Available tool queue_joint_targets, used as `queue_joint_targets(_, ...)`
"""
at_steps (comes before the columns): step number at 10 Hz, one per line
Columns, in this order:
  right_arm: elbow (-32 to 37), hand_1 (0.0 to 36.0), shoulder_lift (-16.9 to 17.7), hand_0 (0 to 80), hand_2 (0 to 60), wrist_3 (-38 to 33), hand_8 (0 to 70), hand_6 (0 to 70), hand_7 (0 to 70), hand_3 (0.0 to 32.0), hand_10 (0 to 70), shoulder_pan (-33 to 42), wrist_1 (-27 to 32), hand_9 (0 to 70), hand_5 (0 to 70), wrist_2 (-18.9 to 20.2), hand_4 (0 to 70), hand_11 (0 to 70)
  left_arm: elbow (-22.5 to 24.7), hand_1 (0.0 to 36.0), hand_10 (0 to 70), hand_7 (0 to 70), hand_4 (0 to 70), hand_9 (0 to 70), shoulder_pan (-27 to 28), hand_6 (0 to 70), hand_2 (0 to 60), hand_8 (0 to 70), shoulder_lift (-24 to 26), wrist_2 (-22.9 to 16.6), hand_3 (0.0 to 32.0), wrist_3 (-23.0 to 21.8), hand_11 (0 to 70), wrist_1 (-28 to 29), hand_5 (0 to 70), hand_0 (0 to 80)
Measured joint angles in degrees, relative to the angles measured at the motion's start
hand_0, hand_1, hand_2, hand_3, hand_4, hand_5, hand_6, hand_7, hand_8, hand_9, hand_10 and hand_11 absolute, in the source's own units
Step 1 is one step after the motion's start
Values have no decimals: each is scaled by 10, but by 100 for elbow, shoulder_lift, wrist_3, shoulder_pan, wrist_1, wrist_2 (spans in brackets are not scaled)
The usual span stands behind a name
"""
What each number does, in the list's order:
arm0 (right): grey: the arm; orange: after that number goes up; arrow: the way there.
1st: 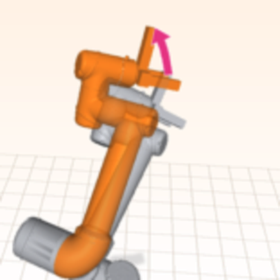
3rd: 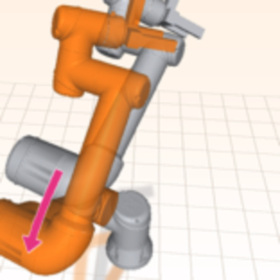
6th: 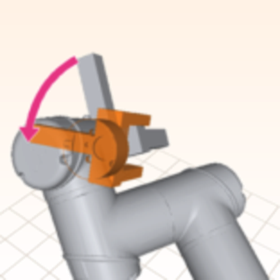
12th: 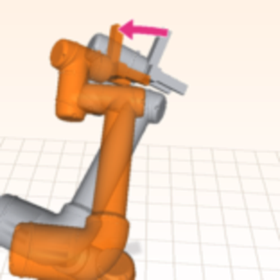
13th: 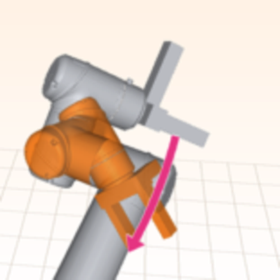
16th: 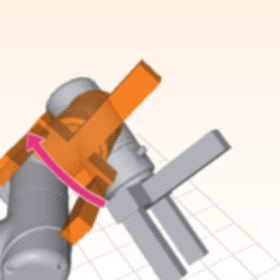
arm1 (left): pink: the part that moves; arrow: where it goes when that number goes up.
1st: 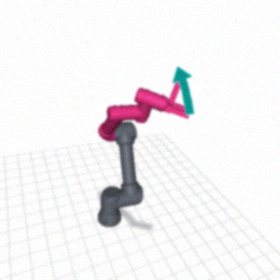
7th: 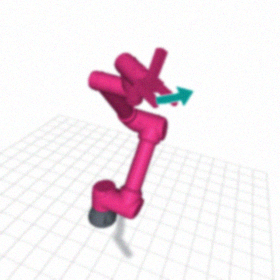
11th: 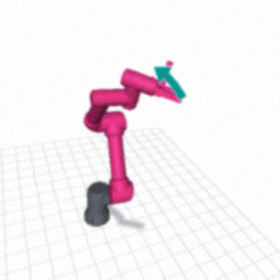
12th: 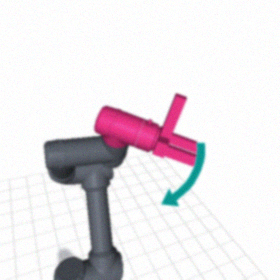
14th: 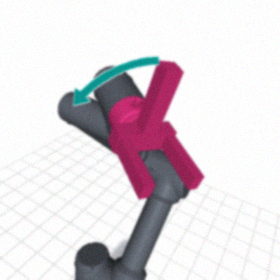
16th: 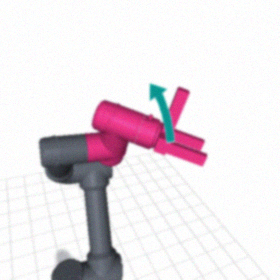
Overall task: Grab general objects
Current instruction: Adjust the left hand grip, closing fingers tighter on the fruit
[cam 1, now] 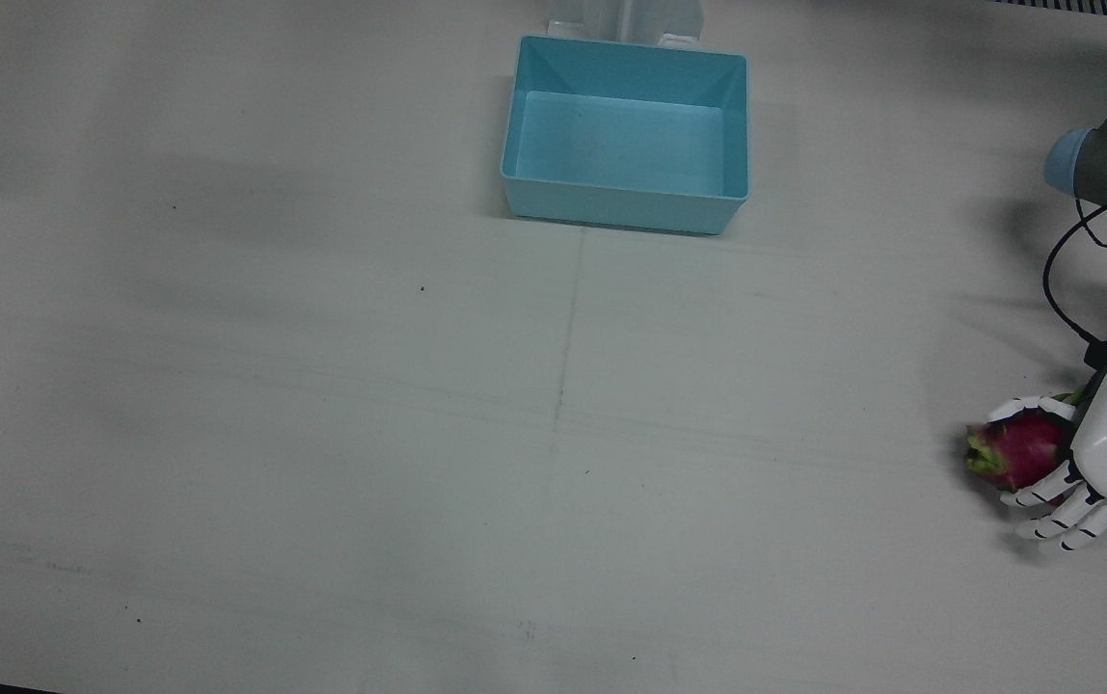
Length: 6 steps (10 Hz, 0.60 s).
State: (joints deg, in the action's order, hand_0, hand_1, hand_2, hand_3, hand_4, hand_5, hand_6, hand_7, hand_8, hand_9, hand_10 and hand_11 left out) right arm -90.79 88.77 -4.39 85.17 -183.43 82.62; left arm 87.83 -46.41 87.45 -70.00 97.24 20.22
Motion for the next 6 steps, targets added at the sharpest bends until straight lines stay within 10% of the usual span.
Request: queue_joint_targets(6,-6,0,0,0,0,0,0,0,0,0,0,0,0,0,0,0,0,0,267,113,700,225,590,222,-44,423,600,337,-153,11,0,-91,700,111,352,8)
